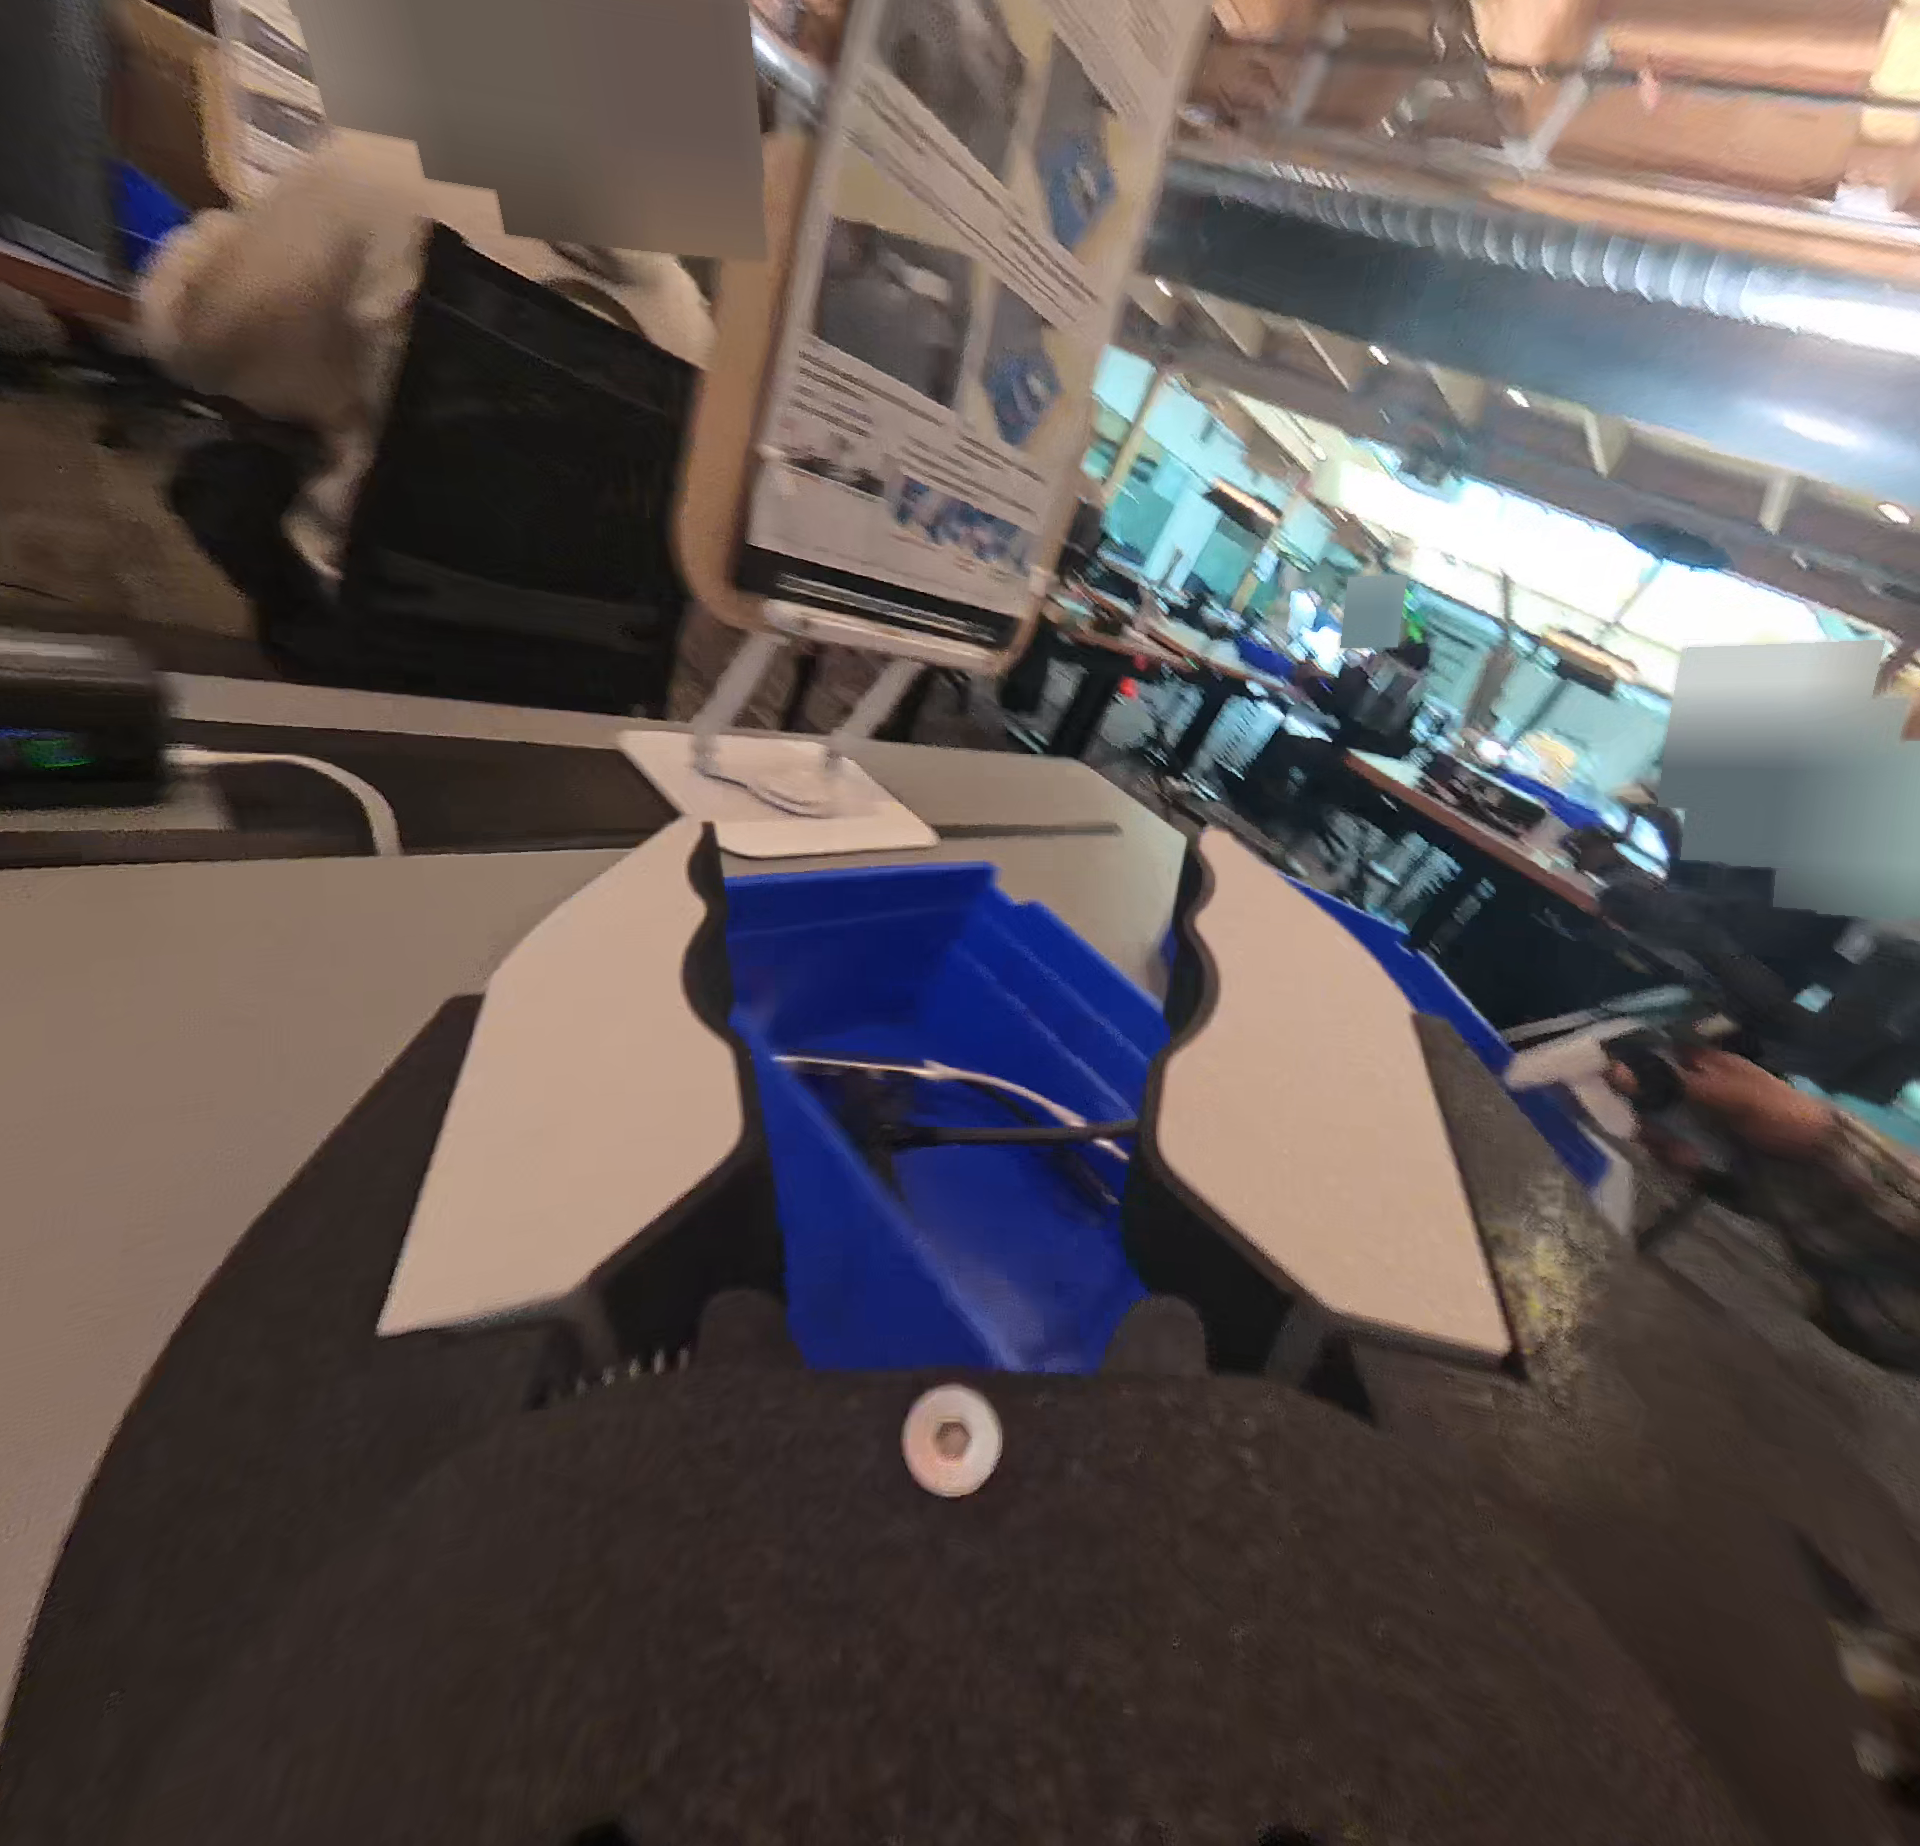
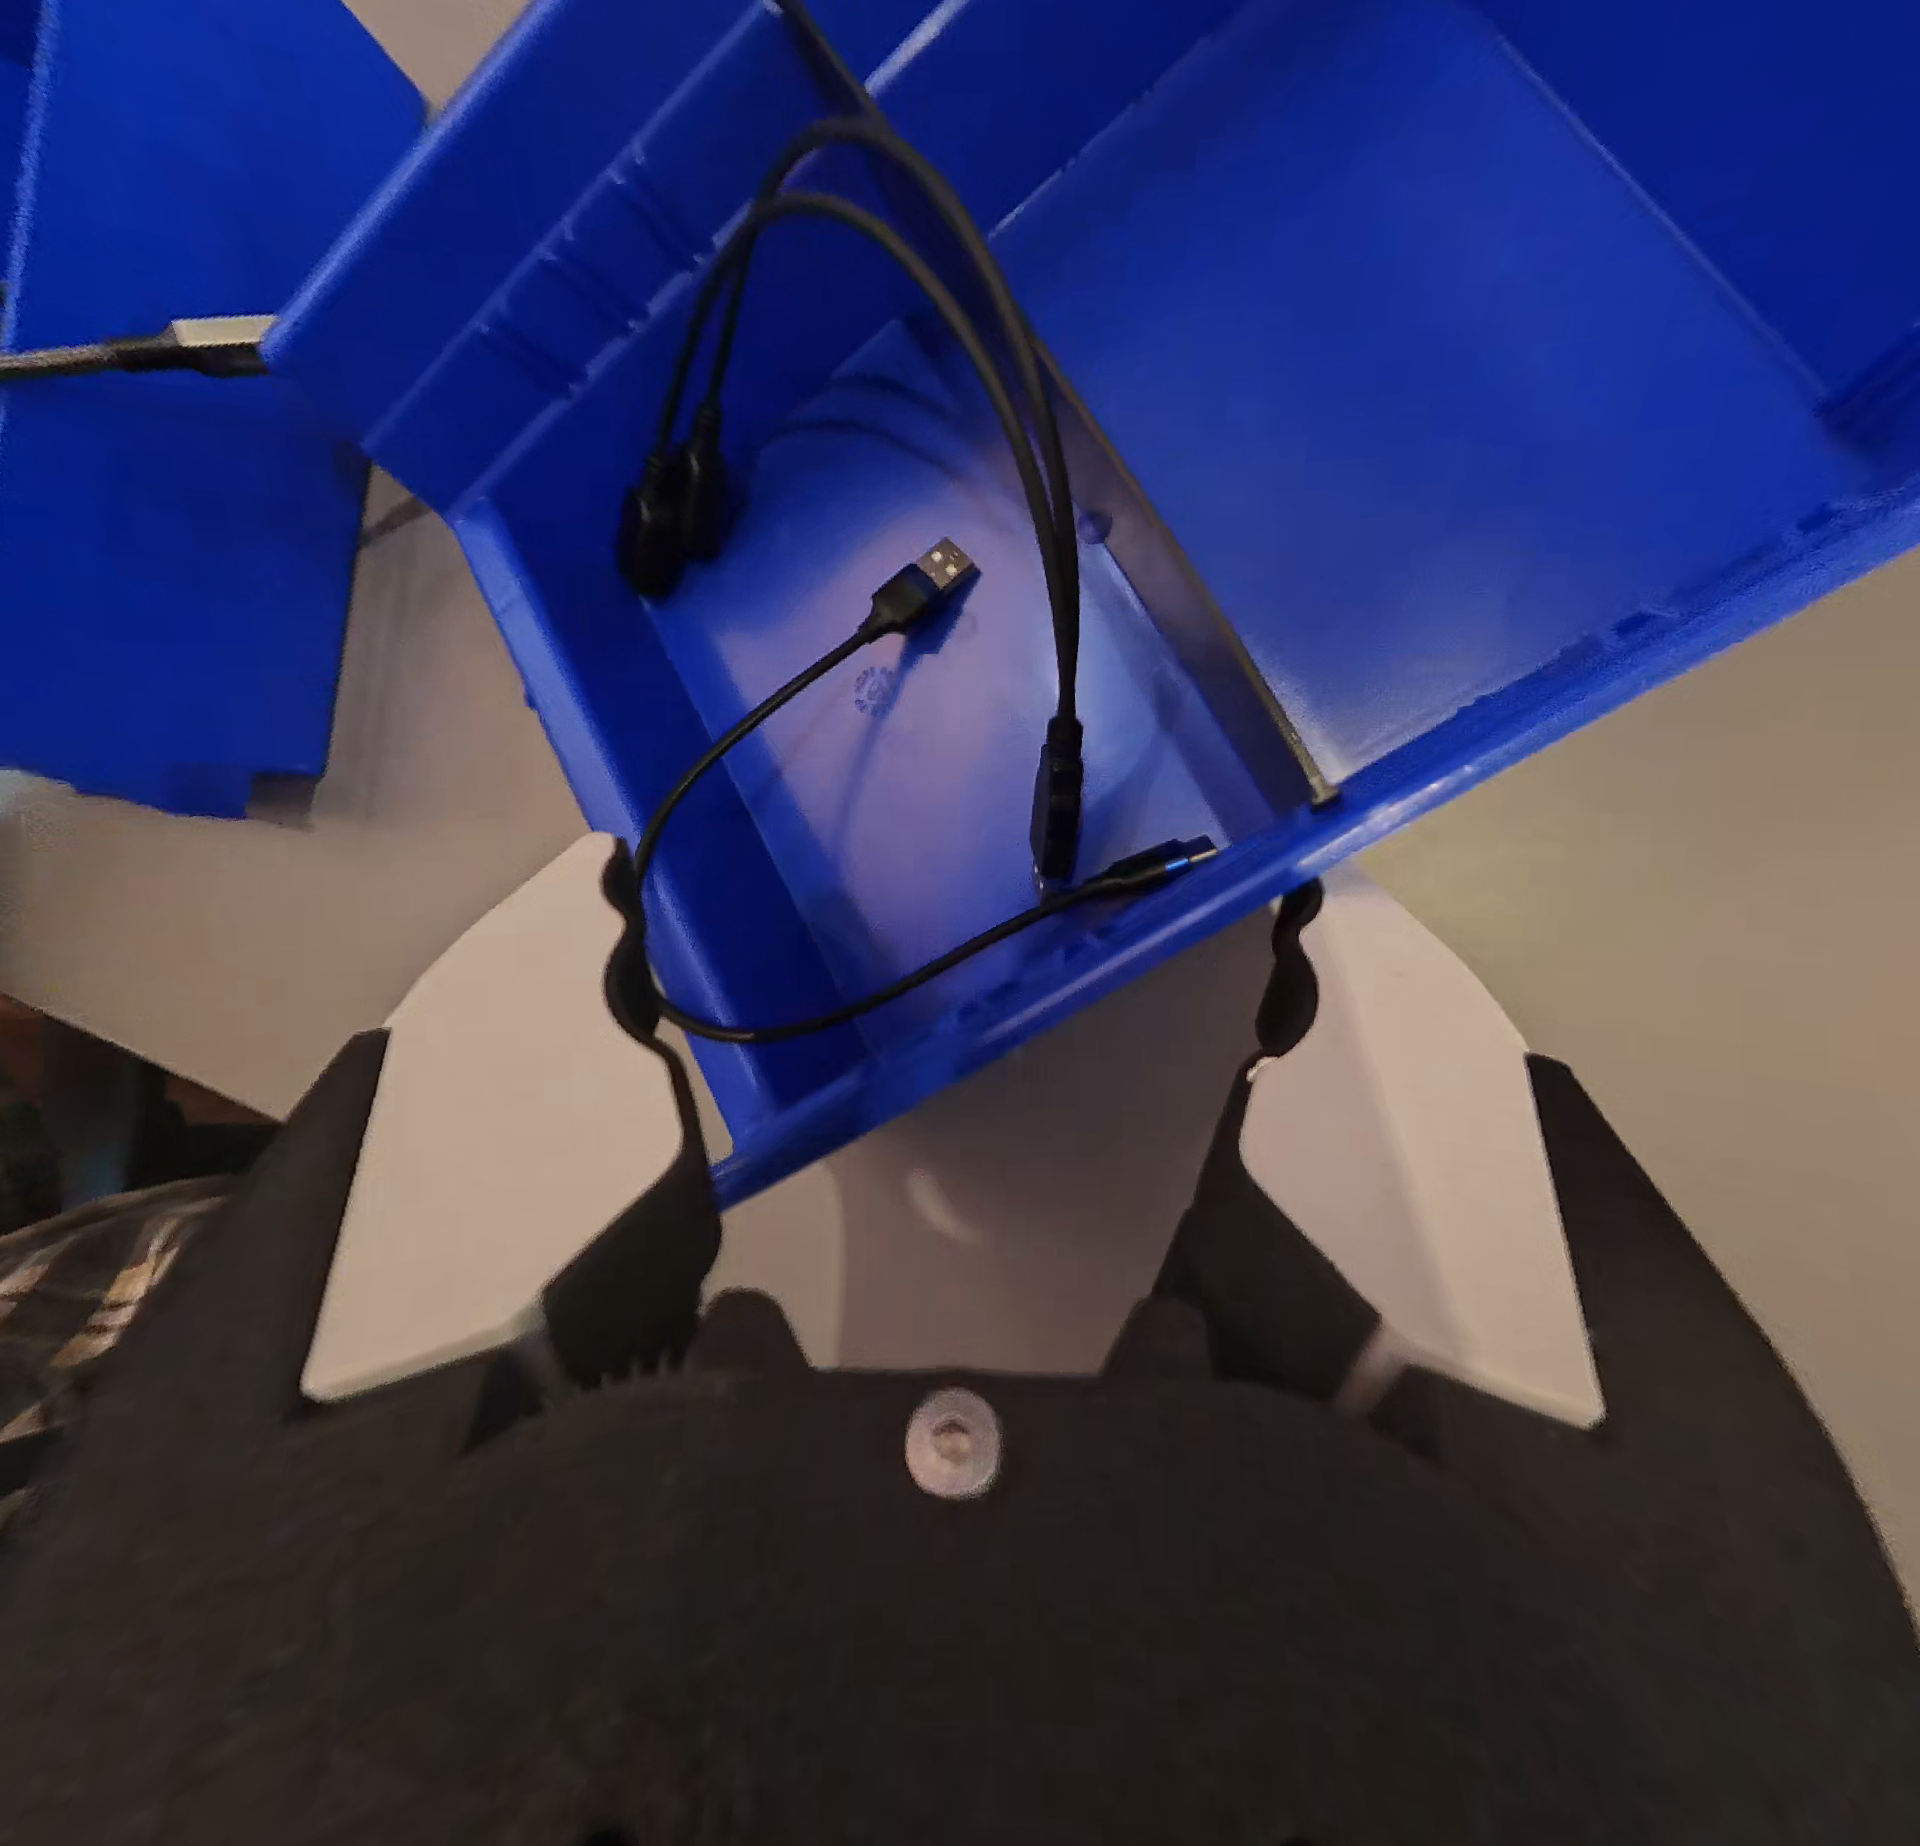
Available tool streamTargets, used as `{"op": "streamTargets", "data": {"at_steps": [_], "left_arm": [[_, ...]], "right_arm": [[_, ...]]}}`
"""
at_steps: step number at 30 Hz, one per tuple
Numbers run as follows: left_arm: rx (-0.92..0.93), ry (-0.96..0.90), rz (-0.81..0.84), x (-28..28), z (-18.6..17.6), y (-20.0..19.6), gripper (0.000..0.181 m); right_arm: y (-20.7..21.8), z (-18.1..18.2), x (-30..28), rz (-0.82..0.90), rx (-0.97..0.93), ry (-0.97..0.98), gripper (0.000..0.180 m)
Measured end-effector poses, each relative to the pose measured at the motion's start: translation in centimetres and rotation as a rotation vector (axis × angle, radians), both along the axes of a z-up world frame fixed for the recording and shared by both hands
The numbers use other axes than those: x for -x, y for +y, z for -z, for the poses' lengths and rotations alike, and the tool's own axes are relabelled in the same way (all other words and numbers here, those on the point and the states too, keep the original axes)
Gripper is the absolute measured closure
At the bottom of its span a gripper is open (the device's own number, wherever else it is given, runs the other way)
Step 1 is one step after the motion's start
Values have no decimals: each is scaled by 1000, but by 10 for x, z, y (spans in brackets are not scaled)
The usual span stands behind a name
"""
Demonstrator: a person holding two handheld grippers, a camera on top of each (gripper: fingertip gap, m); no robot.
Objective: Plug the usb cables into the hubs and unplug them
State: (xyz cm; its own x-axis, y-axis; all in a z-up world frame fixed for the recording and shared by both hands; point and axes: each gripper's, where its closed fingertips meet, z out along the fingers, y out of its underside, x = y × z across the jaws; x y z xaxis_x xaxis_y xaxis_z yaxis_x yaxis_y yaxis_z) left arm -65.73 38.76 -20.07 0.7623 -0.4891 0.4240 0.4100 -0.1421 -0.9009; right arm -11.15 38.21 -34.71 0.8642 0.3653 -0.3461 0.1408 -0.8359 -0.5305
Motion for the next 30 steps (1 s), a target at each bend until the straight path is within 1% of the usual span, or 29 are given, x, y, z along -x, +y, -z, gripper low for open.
{"op": "streamTargets", "data": {"at_steps": [2,5,6,7,9,10,11,13,15,18,20,24,27,30], "left_arm": [[-17,-13,-80,27,20,8,99],[-54,-7,-158,45,43,13,103],[-75,-24,-173,48,43,12,104],[-94,-45,-170,49,39,10,106],[-117,-13,-183,49,36,6,112],[-106,23,-210,51,40,7,113],[-84,48,-219,52,46,9,113],[-43,46,-198,50,55,12,113],[-19,31,-185,49,60,15,111],[2,46,-179,48,65,18,112],[-5,55,-185,48,65,18,113],[2,62,-199,50,68,19,113],[14,64,-211,52,72,21,114],[32,69,-214,54,77,23,115]], "right_arm": [[4,5,-2,19,22,-39,68],[8,11,-8,46,62,-99,78],[9,15,-13,58,76,-138,85],[10,18,-15,62,94,-149,84],[12,23,-18,71,130,-167,94],[14,26,-26,84,138,-217,101],[18,28,-37,94,134,-289,112],[26,32,-59,96,127,-392,132],[34,34,-78,122,147,-383,151],[46,38,-106,145,180,-377,170],[53,38,-119,133,197,-372,173],[61,39,-129,84,275,-294,174],[69,39,-140,11,302,-330,175],[81,40,-157,8,306,-370,175]]}}
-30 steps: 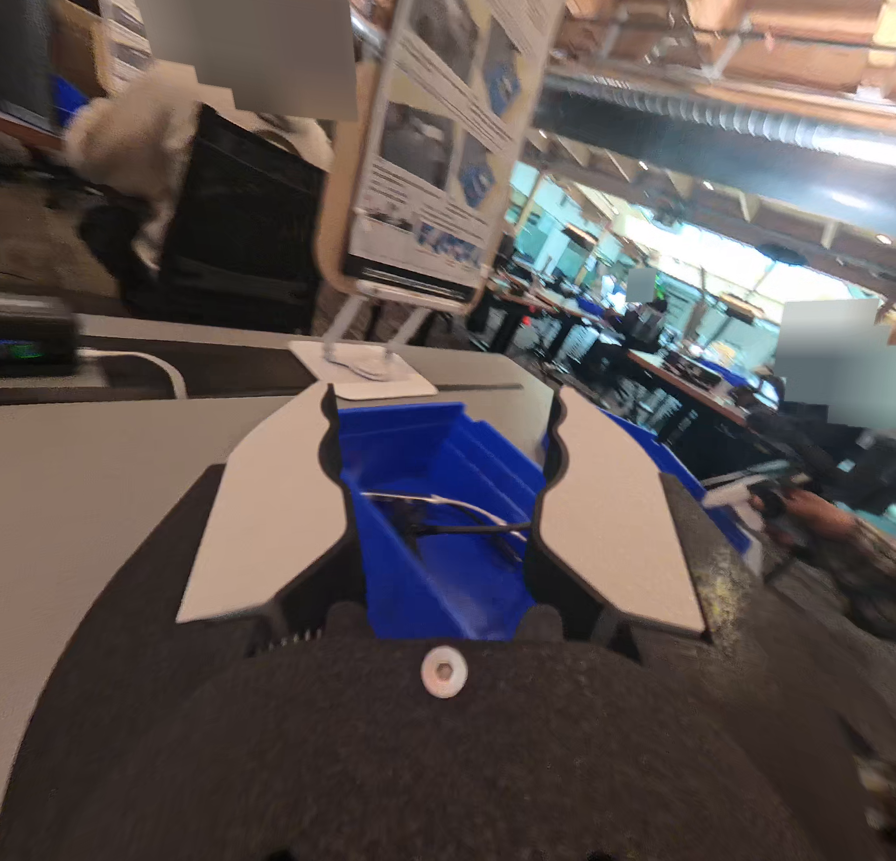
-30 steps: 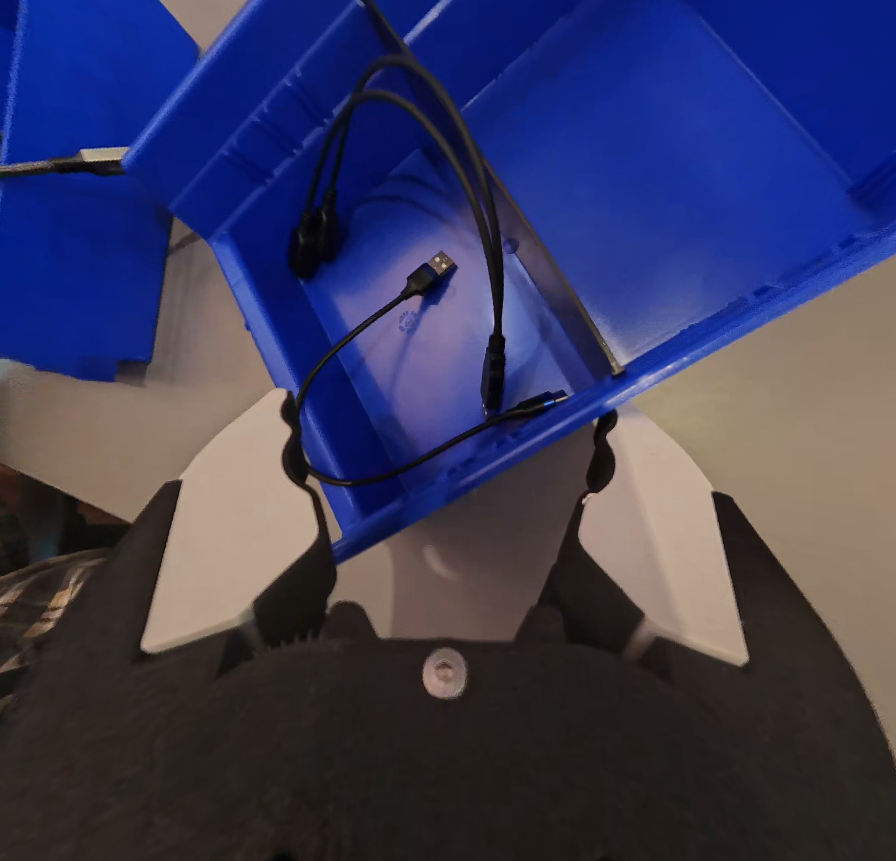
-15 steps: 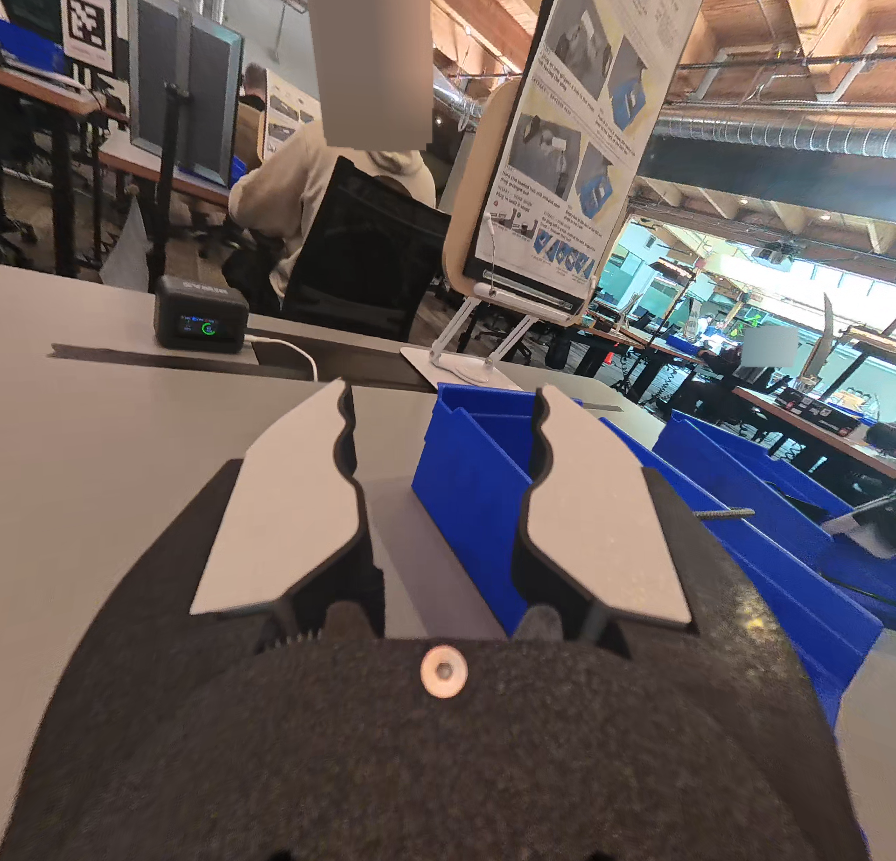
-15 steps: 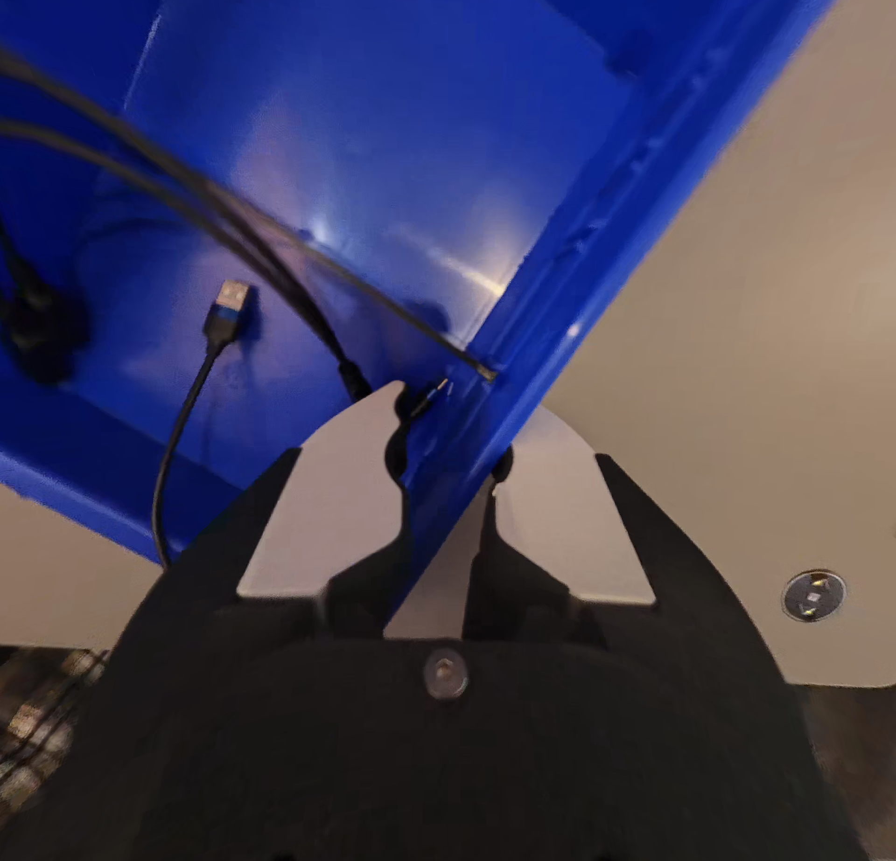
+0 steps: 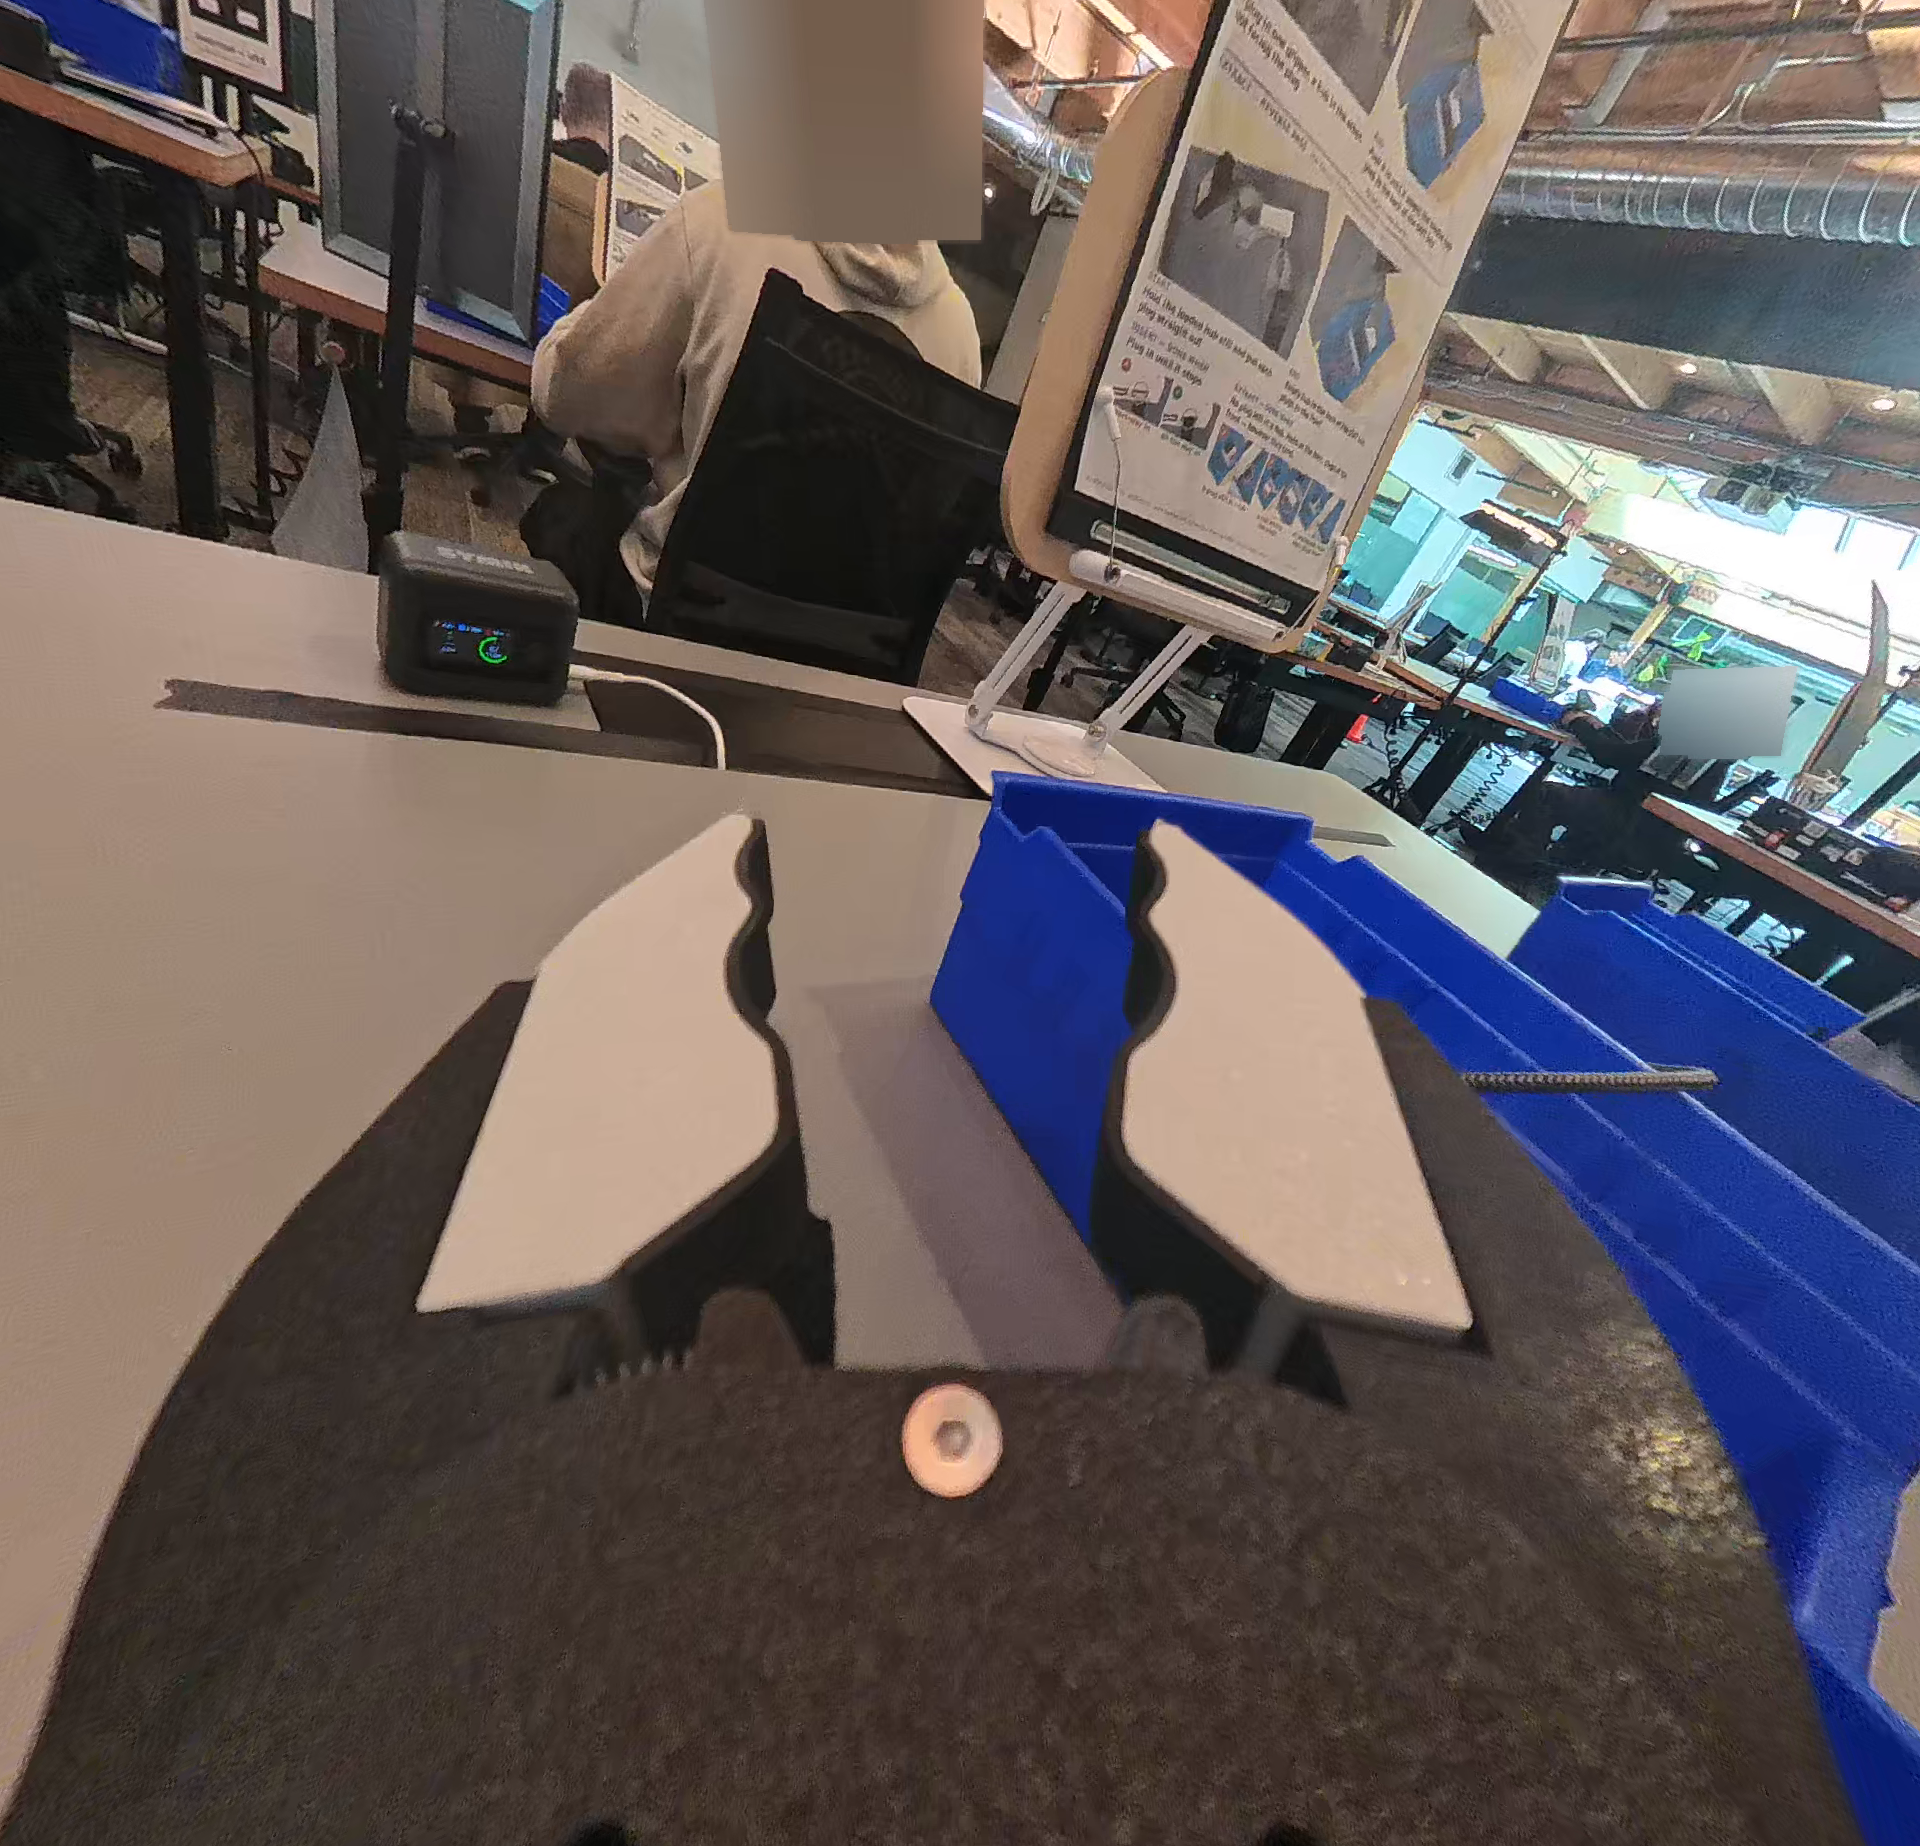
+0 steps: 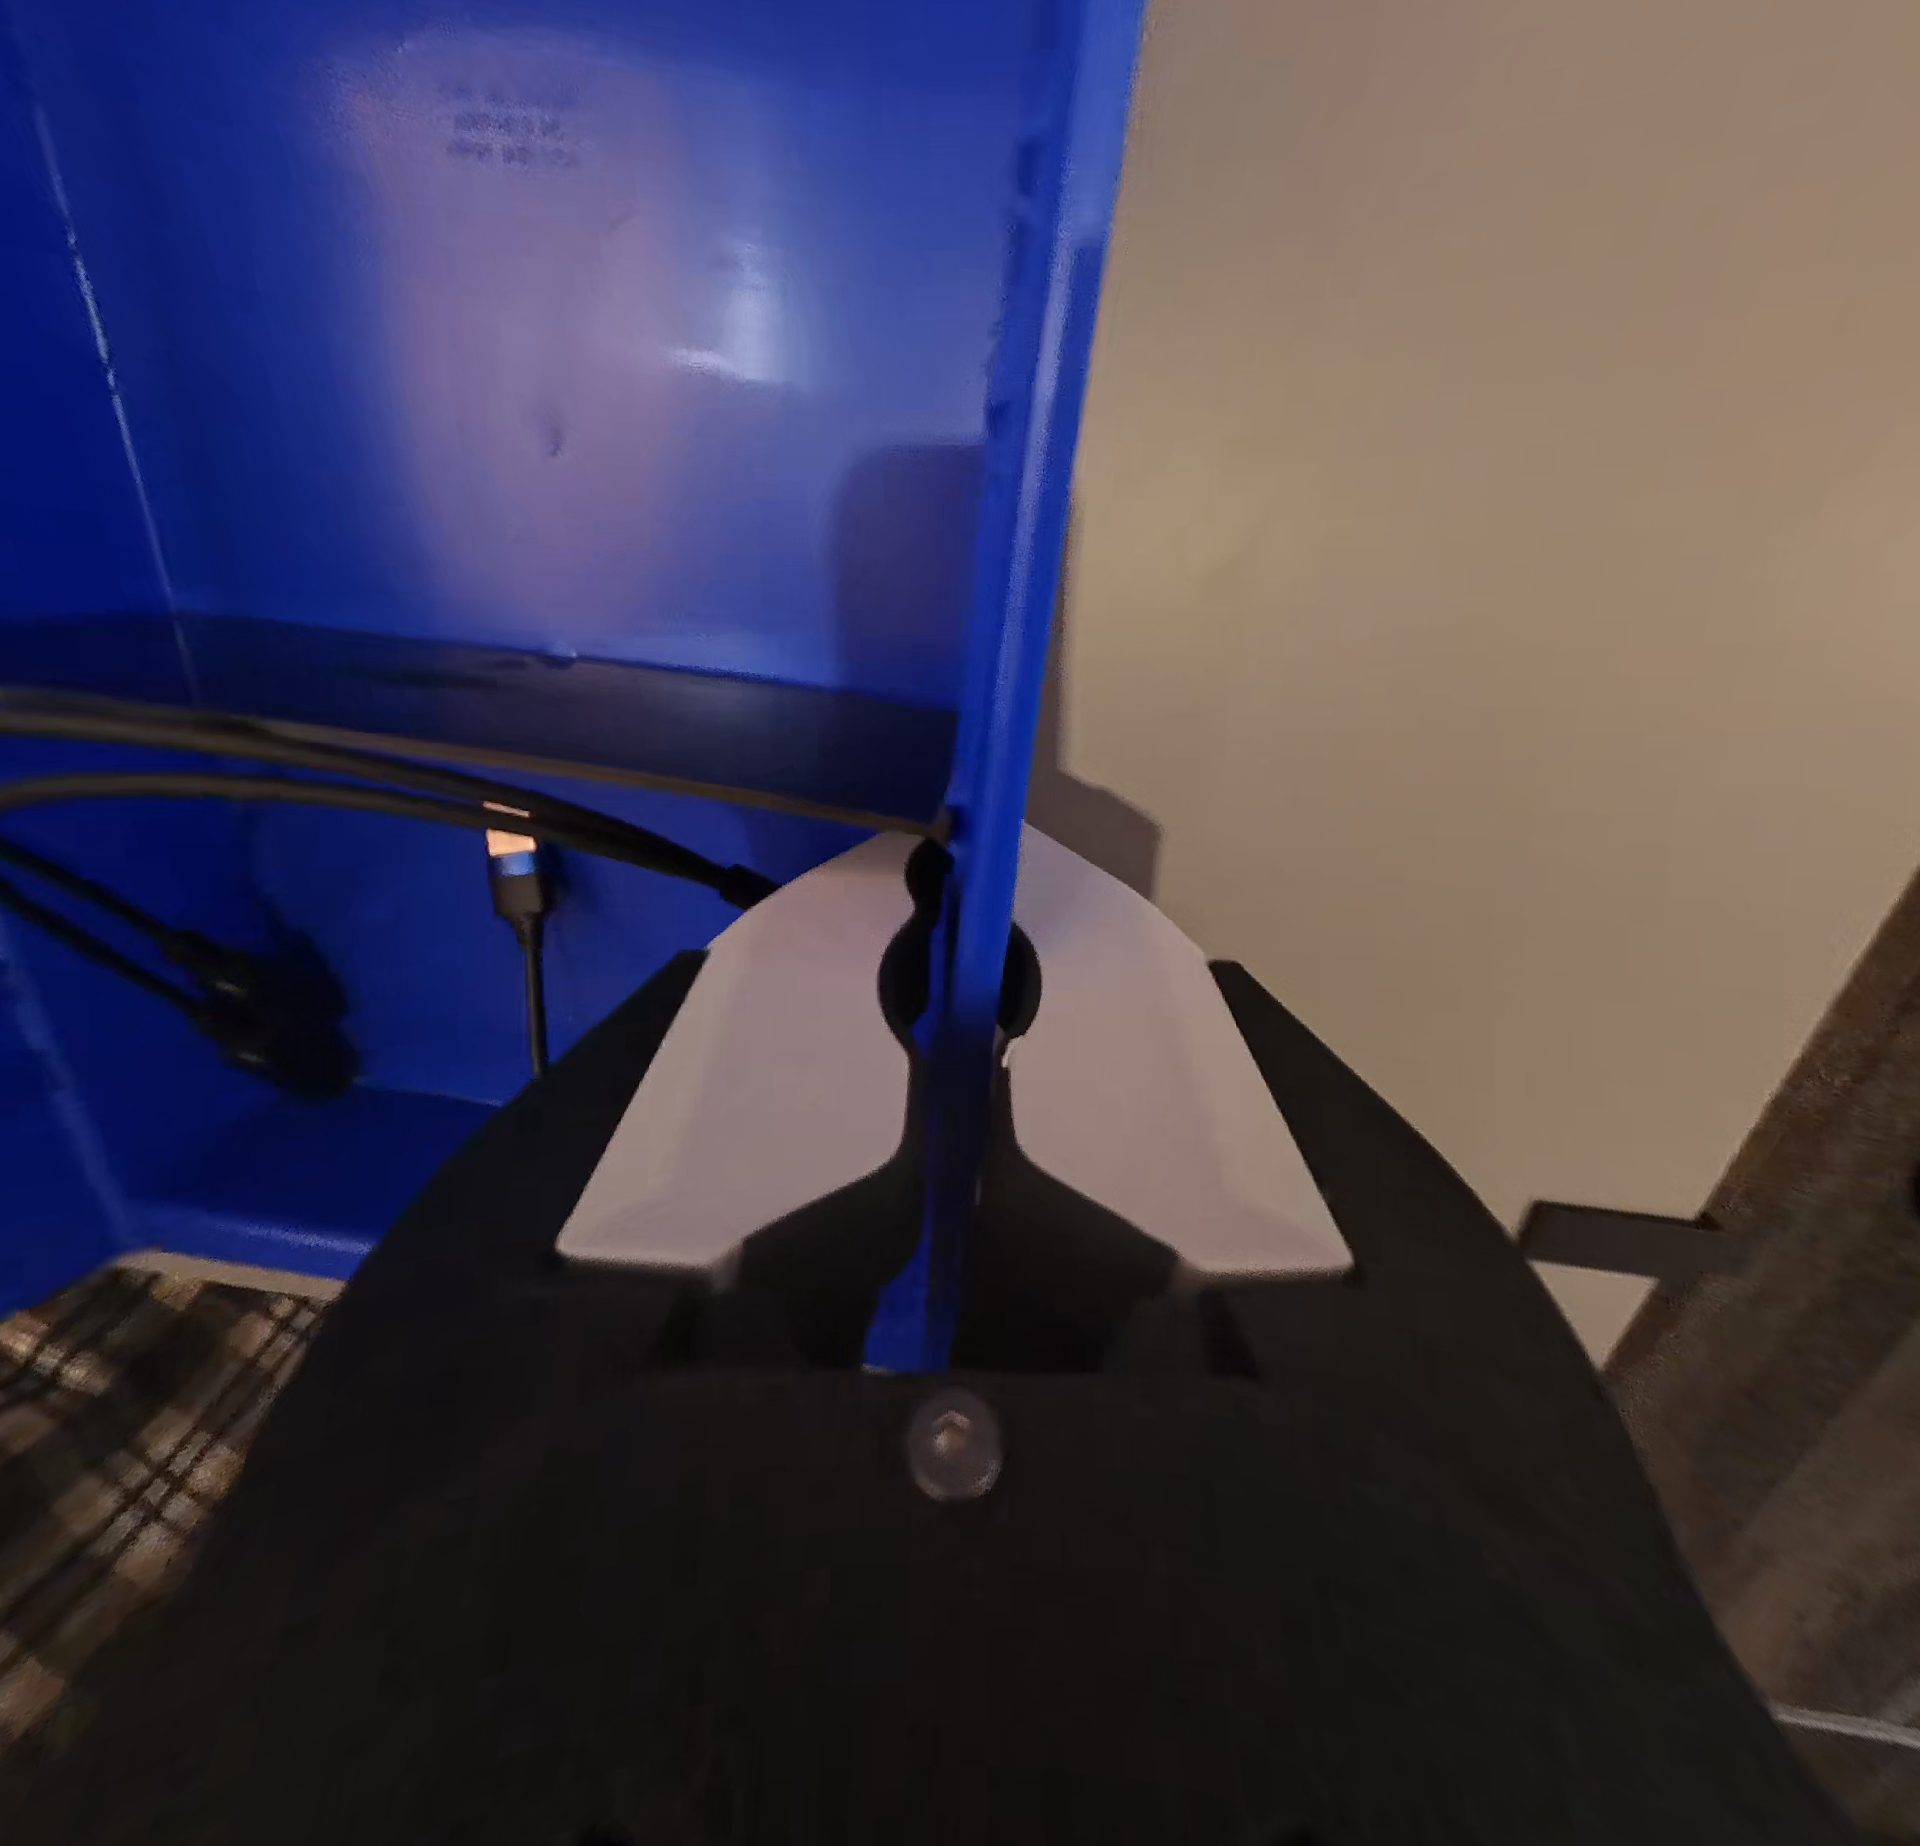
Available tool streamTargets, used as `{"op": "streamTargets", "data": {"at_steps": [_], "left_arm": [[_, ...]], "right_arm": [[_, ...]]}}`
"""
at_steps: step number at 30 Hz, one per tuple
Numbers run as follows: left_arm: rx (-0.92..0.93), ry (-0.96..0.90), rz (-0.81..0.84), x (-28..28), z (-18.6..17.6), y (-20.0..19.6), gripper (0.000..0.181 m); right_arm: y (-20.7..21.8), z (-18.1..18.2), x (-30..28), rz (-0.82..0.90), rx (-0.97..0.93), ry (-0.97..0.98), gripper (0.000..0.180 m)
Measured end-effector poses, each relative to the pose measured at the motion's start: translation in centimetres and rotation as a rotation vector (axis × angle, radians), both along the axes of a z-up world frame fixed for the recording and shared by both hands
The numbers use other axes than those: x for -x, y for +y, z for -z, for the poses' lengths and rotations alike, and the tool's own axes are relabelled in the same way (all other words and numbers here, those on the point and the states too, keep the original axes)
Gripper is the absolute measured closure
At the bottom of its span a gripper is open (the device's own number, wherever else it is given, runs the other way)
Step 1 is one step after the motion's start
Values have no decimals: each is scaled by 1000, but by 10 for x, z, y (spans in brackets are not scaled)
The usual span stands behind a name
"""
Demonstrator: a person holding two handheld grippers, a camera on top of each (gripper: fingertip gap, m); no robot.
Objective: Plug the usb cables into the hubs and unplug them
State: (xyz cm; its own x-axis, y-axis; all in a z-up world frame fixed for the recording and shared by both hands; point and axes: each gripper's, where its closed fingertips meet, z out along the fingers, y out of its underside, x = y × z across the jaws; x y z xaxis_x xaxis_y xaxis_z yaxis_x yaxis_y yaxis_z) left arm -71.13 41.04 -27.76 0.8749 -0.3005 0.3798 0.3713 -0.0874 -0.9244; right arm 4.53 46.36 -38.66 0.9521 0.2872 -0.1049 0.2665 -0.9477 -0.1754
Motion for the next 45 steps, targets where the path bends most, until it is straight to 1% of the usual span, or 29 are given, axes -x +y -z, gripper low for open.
{"op": "streamTargets", "data": {"at_steps": [6,11,16,29,41,42,44,45], "left_arm": [[22,7,-12,4,5,2,116],[17,-4,-21,8,5,2,117],[45,1,-29,10,13,4,117],[67,-1,-48,16,21,7,118],[69,-5,-46,16,21,7,118],[69,-5,-45,16,21,7,118],[67,-7,-41,15,20,7,117],[65,-7,-38,15,20,7,116]], "right_arm": [[21,0,-31,17,-1,9,175],[35,1,-53,-10,-2,1,175],[48,1,-68,-29,8,-8,175],[64,1,-117,15,-24,-26,175],[73,1,-128,17,-34,-28,175],[73,0,-128,12,-42,-34,174],[76,-6,-132,11,-98,-63,165],[80,-14,-135,25,-147,-68,152]]}}
